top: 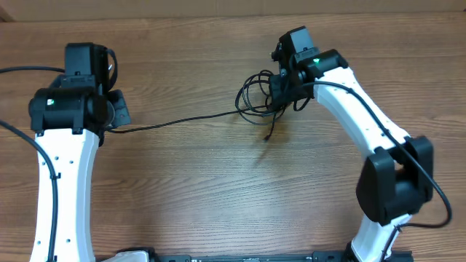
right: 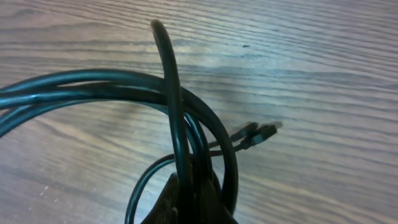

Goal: Untangle cables

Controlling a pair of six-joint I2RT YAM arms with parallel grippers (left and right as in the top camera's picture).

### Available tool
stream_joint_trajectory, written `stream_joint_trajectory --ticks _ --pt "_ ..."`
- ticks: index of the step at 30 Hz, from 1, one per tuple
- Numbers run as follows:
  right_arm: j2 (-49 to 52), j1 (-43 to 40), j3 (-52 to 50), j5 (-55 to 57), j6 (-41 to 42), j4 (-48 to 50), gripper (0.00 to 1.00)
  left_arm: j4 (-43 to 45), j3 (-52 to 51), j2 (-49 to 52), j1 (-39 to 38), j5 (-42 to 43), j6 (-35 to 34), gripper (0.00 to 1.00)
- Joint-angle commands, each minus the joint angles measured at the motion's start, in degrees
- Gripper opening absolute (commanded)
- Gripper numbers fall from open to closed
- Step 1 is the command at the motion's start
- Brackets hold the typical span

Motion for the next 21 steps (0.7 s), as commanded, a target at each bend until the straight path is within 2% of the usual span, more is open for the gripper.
stream_joint_trajectory --ticks 1,2,3,4,5,10,12,15,18,21 --pt "2.19 -2.73 -0.22 3.10 1.51 1.18 0.04 0.72 0.44 -2.25 1.95 0.79 1.70 0.15" --pt "2.34 -2.86 -0.22 1.92 1.49 1.16 0.29 1.27 0.44 -2.25 1.95 3.15 1.73 0.33" --pt "2.45 -2.93 -0.22 -0.07 1.49 1.16 0.77 1.99 0.42 -2.16 1.95 6.08 1.73 0.68" --pt "2.45 -2.91 -0.22 -2.16 1.44 1.22 1.00 2.91 0.44 -2.10 1.92 9.42 1.75 0.93" --pt "2.40 -2.91 -0.17 -4.44 1.44 1.60 1.00 3.89 0.44 -2.01 1.90 12.76 1.75 1.00" --pt "2.21 -1.25 1.75 -15.02 1.25 2.19 1.00 11.06 0.42 -1.20 0.00 28.44 4.81 1.00" --pt "2.21 0.22 2.27 -18.34 1.29 1.57 1.00 13.33 0.42 -1.09 -1.62 30.93 4.74 1.00" --pt "2.27 3.82 2.10 -19.65 1.51 0.15 1.00 15.89 0.42 -1.09 -4.59 31.17 4.76 1.00" --pt "2.40 7.98 0.85 -15.10 1.95 0.81 1.00 16.72 0.44 -1.09 -6.88 30.25 5.05 1.00" --pt "2.91 10.88 0.37 -9.14 8.87 1.40 1.00 15.98 0.44 -1.09 -7.85 27.85 5.20 1.00"
